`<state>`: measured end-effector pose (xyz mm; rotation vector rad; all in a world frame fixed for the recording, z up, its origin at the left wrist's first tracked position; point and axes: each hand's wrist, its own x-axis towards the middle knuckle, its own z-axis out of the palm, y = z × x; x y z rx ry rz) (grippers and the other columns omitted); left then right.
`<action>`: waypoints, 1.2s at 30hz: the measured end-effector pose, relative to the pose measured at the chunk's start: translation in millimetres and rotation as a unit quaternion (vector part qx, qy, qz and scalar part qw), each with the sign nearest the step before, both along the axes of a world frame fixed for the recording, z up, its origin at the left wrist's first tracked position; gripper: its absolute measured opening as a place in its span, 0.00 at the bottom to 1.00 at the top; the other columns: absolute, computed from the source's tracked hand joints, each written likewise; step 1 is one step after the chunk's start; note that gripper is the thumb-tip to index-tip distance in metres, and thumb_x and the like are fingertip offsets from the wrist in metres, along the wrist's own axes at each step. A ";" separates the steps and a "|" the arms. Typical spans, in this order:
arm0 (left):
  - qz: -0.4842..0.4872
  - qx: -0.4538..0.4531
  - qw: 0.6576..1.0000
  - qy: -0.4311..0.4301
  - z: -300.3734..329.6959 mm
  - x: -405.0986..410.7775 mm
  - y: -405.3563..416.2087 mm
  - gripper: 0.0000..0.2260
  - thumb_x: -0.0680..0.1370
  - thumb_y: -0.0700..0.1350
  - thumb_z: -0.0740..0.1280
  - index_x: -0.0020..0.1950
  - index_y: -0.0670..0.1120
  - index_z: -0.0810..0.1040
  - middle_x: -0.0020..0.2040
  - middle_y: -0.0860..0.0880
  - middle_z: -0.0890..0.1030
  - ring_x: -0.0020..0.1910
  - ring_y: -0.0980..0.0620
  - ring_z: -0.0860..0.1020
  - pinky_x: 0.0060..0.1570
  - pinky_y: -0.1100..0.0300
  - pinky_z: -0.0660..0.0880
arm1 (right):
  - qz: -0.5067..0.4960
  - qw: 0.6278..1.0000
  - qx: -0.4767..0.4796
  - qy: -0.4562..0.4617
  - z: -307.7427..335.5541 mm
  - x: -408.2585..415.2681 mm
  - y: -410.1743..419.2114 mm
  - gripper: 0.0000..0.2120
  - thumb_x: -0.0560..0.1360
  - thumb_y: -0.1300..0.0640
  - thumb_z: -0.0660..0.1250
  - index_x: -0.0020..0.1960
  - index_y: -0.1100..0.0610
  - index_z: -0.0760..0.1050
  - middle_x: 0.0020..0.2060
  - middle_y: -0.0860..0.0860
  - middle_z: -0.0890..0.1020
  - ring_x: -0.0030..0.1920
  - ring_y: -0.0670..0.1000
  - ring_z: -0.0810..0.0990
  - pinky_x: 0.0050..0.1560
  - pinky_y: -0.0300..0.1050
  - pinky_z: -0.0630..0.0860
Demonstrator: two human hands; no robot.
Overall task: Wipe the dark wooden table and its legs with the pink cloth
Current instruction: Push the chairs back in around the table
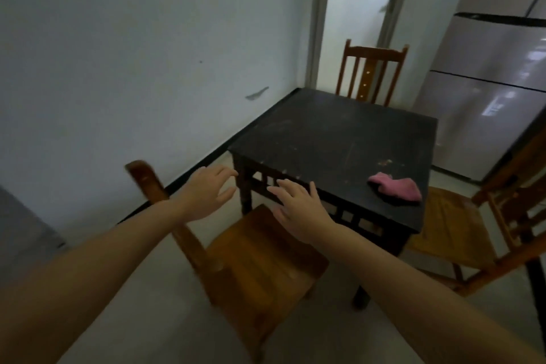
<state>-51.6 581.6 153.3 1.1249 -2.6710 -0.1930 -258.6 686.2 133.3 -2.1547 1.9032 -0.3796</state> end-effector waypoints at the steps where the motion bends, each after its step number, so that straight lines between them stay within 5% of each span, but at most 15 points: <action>1: 0.008 0.003 1.000 -0.008 1.0 21.2 1.4 0.27 0.75 0.60 0.50 0.64 0.45 0.71 0.62 0.46 0.75 0.60 0.48 0.73 0.61 0.53 0.67 | 0.007 1.000 -0.002 -0.008 3.5 21.0 0.4 0.21 0.81 0.48 0.53 0.74 0.47 0.59 0.76 0.49 0.59 0.76 0.51 0.52 0.73 0.63 0.39; 5: 0.036 0.004 0.999 0.000 1.1 88.3 -4.4 0.18 0.78 0.52 0.58 0.64 0.44 0.71 0.61 0.44 0.76 0.59 0.47 0.73 0.61 0.51 0.68 | 0.025 1.000 0.005 -0.019 19.3 93.8 -6.7 0.21 0.82 0.47 0.52 0.74 0.48 0.60 0.75 0.50 0.60 0.76 0.52 0.55 0.74 0.61 0.42; 7: 0.024 0.014 1.000 -0.012 -3.3 112.0 -16.2 0.17 0.79 0.51 0.59 0.64 0.44 0.71 0.60 0.45 0.76 0.58 0.48 0.74 0.60 0.53 0.69 | 0.019 0.999 0.039 -0.030 27.9 127.7 -13.0 0.21 0.82 0.48 0.52 0.74 0.51 0.60 0.74 0.52 0.63 0.74 0.54 0.60 0.74 0.59 0.53; 10: -0.030 0.035 0.998 -0.048 -12.1 140.3 -41.2 0.21 0.77 0.58 0.55 0.62 0.47 0.72 0.57 0.49 0.77 0.56 0.52 0.75 0.58 0.58 0.69 | -0.041 0.984 0.158 -0.072 36.0 177.1 -25.8 0.22 0.81 0.48 0.56 0.73 0.55 0.62 0.65 0.56 0.73 0.64 0.55 0.74 0.63 0.52 0.73; 14: -0.138 -0.018 0.981 -0.134 -28.3 161.8 -69.4 0.23 0.76 0.64 0.53 0.65 0.53 0.68 0.64 0.52 0.71 0.64 0.51 0.68 0.69 0.47 0.58 | -0.154 0.971 0.181 -0.031 5.9 227.6 -40.0 0.16 0.79 0.54 0.60 0.66 0.56 0.64 0.48 0.54 0.79 0.46 0.54 0.81 0.47 0.49 0.81; 18: -0.202 -0.035 0.963 -0.174 -28.0 152.8 -86.9 0.21 0.75 0.59 0.62 0.64 0.50 0.68 0.61 0.50 0.72 0.61 0.51 0.69 0.65 0.56 0.64 | -0.247 0.957 0.147 0.039 -19.4 223.8 -36.1 0.11 0.78 0.48 0.62 0.57 0.52 0.66 0.43 0.51 0.78 0.41 0.52 0.80 0.45 0.50 0.80; 26: -0.226 0.023 0.950 -0.212 -31.6 113.5 -104.1 0.15 0.71 0.62 0.66 0.42 0.52 0.68 0.41 0.53 0.73 0.38 0.57 0.71 0.36 0.66 0.66 | -0.215 0.959 0.153 0.103 -22.6 184.8 -18.2 0.15 0.77 0.40 0.61 0.52 0.51 0.70 0.41 0.48 0.77 0.41 0.48 0.79 0.44 0.44 0.78; 32: -0.266 -0.023 0.952 -0.146 -49.0 53.1 -85.6 0.17 0.71 0.65 0.63 0.44 0.52 0.71 0.39 0.55 0.74 0.35 0.58 0.72 0.37 0.65 0.69 | -0.190 0.953 0.176 0.157 -7.9 108.6 -2.5 0.16 0.77 0.38 0.60 0.54 0.50 0.69 0.41 0.45 0.73 0.39 0.45 0.73 0.40 0.39 0.68; 36: -0.256 -0.026 0.959 -0.122 -49.3 15.4 -95.5 0.17 0.71 0.66 0.62 0.43 0.52 0.69 0.40 0.55 0.74 0.36 0.58 0.74 0.38 0.65 0.70 | -0.175 0.957 0.173 0.152 -10.7 60.0 -17.1 0.17 0.76 0.38 0.60 0.55 0.50 0.69 0.43 0.46 0.76 0.40 0.47 0.74 0.41 0.40 0.70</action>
